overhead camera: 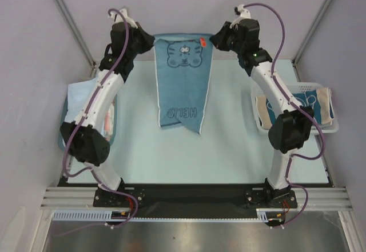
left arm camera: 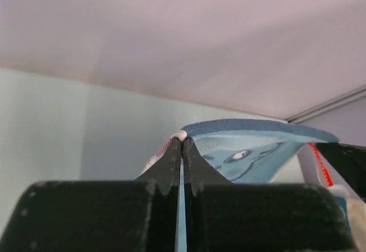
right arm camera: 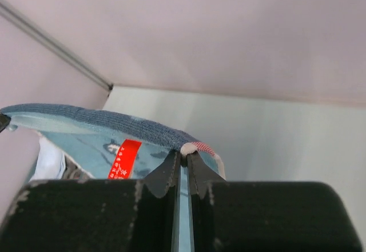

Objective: Fold and stack the towels
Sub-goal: Flatten out the crumpled towel

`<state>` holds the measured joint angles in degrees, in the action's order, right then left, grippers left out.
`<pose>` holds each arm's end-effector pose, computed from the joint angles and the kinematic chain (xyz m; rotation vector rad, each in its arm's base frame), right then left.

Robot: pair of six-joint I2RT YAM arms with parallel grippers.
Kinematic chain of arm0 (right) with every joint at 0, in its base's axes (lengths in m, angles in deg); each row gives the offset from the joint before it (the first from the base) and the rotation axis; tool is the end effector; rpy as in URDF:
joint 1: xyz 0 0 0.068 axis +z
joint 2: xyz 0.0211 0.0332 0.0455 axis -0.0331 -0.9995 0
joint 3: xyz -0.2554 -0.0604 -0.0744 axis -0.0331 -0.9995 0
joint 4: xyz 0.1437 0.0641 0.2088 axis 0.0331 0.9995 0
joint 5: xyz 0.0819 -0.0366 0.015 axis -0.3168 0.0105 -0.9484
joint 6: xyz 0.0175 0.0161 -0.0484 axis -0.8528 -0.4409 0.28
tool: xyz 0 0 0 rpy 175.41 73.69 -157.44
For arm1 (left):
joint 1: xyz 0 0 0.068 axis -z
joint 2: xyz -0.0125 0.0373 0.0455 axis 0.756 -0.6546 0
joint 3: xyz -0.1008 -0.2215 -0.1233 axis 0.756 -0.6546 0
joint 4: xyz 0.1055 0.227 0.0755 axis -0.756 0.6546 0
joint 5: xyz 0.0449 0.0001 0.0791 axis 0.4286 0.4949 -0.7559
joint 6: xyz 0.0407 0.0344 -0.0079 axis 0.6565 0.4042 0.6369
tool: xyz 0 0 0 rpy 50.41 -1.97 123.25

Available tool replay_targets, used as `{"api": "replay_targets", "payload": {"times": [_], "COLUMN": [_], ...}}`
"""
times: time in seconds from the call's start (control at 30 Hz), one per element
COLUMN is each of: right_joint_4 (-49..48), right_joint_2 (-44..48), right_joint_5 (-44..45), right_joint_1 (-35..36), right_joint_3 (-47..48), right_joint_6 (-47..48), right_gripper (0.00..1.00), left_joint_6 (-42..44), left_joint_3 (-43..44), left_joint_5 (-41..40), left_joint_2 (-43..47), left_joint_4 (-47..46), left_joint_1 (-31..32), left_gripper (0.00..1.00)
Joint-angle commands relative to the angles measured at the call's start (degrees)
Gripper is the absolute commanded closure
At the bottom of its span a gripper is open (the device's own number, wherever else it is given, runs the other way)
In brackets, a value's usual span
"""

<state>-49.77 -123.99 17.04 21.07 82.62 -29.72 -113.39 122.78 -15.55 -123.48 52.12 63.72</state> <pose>0.4241 0.1546 0.4092 -0.0967 1.7922 0.6891 0.3824 -0.0982 0.4262 -0.3041 1.7870 -0.5523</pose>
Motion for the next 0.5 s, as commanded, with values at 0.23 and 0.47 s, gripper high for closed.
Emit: {"api": "replay_targets", "payload": {"times": [0.23,0.47], "right_joint_4": [2.44,-2.74], "right_joint_2": [-6.54,3.72], "right_joint_5": [-1.91,-0.95], "right_joint_1": [-2.39,-2.66], "right_joint_3": [21.09,4.69], "right_joint_6": [4.48,3.61], "right_gripper": [1.00,1.00], "left_joint_6": [4.32,4.76], "left_joint_3": [21.81,10.13], "left_joint_5": [6.20,7.60], "left_joint_2": [-8.78,-1.31], "left_joint_4": [-0.22,-4.17], "left_joint_1": [-1.95,-2.13], "left_gripper": [1.00,1.00]}}
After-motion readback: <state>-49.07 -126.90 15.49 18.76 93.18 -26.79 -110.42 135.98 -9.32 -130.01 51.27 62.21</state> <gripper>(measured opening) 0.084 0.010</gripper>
